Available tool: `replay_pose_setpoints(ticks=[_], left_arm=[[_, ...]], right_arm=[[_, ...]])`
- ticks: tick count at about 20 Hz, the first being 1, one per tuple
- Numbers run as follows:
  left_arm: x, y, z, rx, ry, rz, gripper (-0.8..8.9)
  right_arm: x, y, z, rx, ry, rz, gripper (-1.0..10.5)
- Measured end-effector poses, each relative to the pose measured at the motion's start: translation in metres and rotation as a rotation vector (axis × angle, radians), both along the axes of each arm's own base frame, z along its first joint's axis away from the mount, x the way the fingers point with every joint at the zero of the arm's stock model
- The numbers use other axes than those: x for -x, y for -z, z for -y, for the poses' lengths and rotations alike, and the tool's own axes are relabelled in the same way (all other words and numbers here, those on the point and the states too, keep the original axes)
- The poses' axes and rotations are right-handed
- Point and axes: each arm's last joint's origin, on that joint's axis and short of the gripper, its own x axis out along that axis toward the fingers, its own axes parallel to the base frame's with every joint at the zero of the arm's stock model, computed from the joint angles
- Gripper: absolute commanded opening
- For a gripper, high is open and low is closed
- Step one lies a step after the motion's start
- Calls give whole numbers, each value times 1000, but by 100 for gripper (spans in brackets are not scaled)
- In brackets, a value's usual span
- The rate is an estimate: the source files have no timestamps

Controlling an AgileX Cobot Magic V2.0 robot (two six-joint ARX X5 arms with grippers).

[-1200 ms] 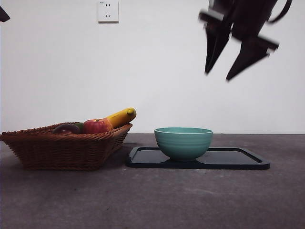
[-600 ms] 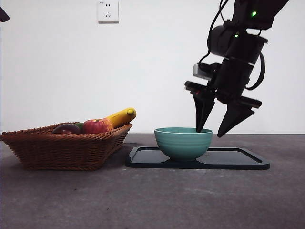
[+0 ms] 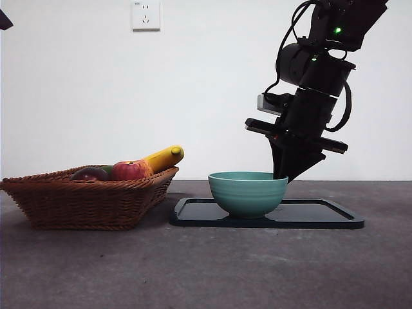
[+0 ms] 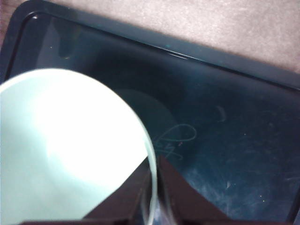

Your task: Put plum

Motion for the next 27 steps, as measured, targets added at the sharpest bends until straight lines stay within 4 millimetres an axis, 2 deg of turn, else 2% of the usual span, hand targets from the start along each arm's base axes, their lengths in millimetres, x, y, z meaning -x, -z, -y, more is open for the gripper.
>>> replay_pose_setpoints(ticks=[3,6,9,15,17,18,20,27], left_arm=[[0,0,0,0,0,0,405],[0,0,0,0,0,0,405],[0,0,0,0,0,0,405],[0,0,0,0,0,0,405],[0,0,0,0,0,0,405],[0,0,0,0,0,0,405],[0,0,0,0,0,0,405],[0,0,0,0,0,0,405]], right_arm=[[2,-9,1,6,6,24,10],[17,-53,7,-23,13,134,10],[45,-97,16,-39,6,192,10],[115,-156,23,-40,-80,237,10],[135,-170,22,-58,-115,278,10],[144,-171,20,-66,-132,291,10],[158,-162,17,-61,-168,269,10],[177,-69,-2,-27,-254,135,10]])
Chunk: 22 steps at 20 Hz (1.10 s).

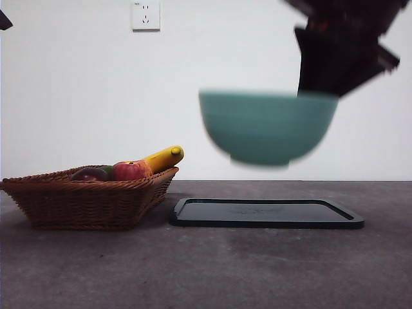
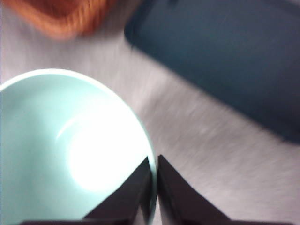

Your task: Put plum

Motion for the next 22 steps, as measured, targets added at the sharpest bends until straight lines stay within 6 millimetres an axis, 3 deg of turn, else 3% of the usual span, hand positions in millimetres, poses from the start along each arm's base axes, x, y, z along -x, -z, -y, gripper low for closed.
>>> replay_pose_setpoints(ticks=[4,13,20,22], left_arm=[[0,0,0,0,0,0,405],[0,0,0,0,0,0,405],[0,0,0,0,0,0,405],[0,0,0,0,0,0,405]], right_arm=[[7,34,-3,-3,2,-29,10],[-8,77,-13,50,12,-108,10],[-9,82,-14,78,23,-115,21],[-9,82,-14,79,21,-116,140]])
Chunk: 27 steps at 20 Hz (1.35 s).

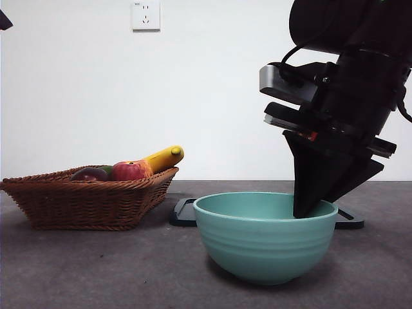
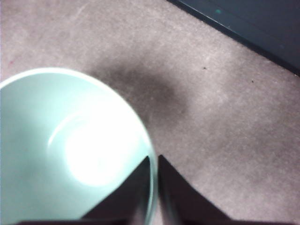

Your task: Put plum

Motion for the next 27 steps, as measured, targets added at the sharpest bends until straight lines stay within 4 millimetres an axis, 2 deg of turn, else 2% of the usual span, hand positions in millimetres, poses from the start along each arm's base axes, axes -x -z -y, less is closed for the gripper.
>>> replay_pose_setpoints(ticks=[2,3,5,7,11,13,18,23,27], left_arm=[[0,0,0,0,0,0,405],[0,0,0,0,0,0,405],[0,0,0,0,0,0,405],[0,0,0,0,0,0,405],[0,0,0,0,0,0,405],[0,0,0,0,0,0,405],[0,0,0,0,0,0,405],[0,0,0,0,0,-1,405],[0,0,0,-2,0,-7,405]], right_arm=[[0,0,0,-1,5,-3,286],[0,0,0,-2,10,-6,315],[1,0,0,-2,14,-9,318],[2,-10,2,-11,17,6,318],[11,-62,9,-87,28,147,319],[23,-87,17,-127,26,205,319],[63,-128,43,-242,-6,304,318],[100,-138,65,-305,-72,243,318],[114,-137,74,-316,-100,183,318]])
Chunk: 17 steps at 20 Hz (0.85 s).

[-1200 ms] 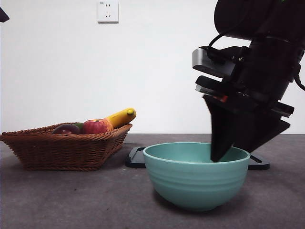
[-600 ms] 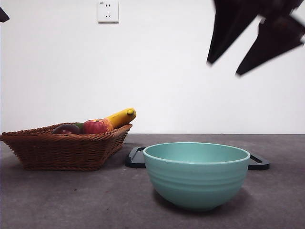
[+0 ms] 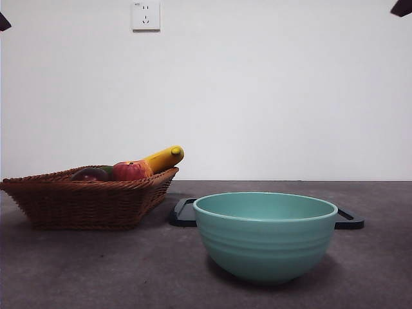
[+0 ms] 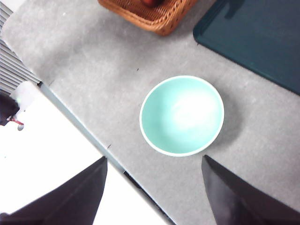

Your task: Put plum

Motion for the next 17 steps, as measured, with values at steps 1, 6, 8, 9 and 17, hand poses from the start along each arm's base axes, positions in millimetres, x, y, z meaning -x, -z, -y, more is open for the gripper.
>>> replay_pose_setpoints(ticks=[1,6,8,9,17], left_arm=[[0,0,0,0,0,0,405],[0,0,0,0,0,-1,404],[0,0,0,0,0,-1,385],[0,0,0,0,0,-1,322],[0,0,0,0,0,0,7]], right_arm=[[0,0,0,0,0,1,318],[-1,1,-1,3,0,-4,318],[-1,1,-1,3,0,-4,317],[-1,1,-1,3,0,-4,287],[-1,1,-1,4,-1,-2,7]])
